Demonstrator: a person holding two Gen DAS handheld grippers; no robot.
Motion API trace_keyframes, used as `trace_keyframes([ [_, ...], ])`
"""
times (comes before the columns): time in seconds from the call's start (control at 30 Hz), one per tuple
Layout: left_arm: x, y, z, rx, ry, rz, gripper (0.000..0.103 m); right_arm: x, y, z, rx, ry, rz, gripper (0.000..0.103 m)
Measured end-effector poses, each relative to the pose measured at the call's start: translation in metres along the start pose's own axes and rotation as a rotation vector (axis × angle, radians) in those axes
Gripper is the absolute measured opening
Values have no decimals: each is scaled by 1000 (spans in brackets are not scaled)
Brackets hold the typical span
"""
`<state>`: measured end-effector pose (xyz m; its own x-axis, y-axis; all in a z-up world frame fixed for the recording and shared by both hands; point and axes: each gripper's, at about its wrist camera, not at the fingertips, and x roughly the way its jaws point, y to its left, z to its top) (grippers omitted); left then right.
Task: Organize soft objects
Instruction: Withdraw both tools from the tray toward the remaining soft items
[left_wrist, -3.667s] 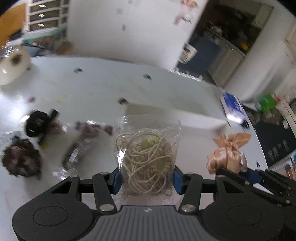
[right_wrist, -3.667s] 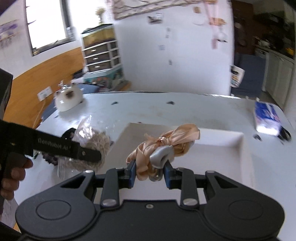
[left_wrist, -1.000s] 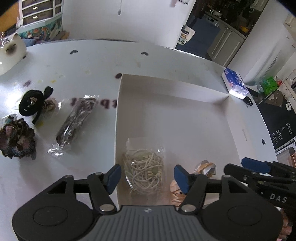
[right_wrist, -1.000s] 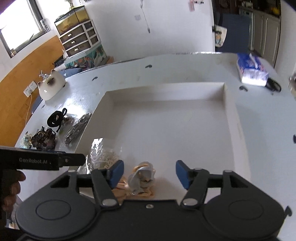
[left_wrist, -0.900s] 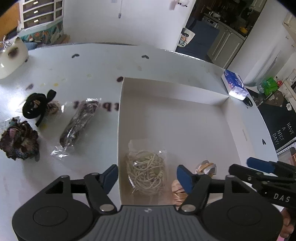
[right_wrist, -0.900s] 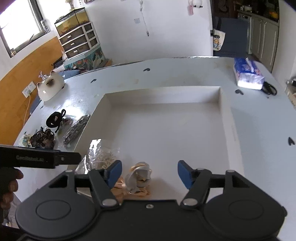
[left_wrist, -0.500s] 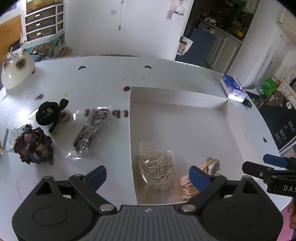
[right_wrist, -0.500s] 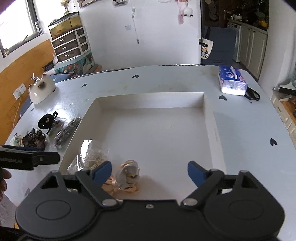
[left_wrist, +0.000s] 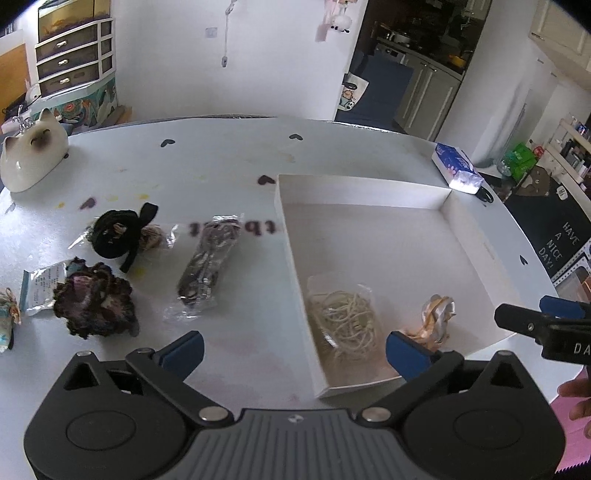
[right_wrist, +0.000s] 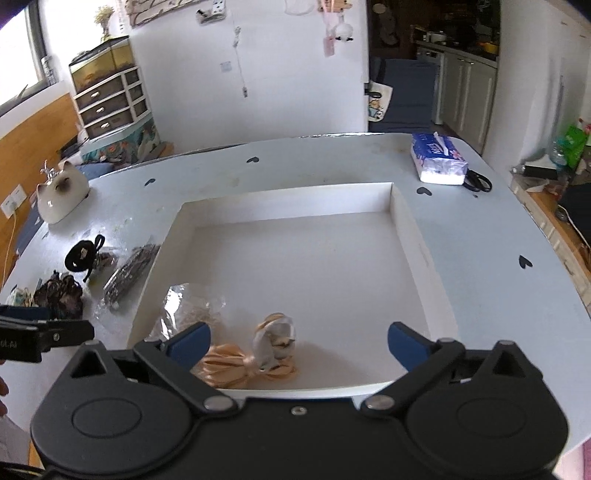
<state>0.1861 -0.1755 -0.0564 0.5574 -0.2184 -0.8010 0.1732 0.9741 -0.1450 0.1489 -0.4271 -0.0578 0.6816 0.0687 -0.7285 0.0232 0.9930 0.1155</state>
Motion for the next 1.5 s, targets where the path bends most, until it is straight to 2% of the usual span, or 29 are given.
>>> trace_keyframes([
  [0.4, -27, 72, 0, 9, -30, 3, 103, -5, 69, -8, 38, -29, -36, 103],
  [1.1, -64, 218, -5, -43, -96, 99, 103, 15, 214, -9, 3, -79, 51, 103],
  [1.5, -58, 291, -5, -135, -79, 174, 103, 39, 276, 7, -38, -100, 103, 103],
])
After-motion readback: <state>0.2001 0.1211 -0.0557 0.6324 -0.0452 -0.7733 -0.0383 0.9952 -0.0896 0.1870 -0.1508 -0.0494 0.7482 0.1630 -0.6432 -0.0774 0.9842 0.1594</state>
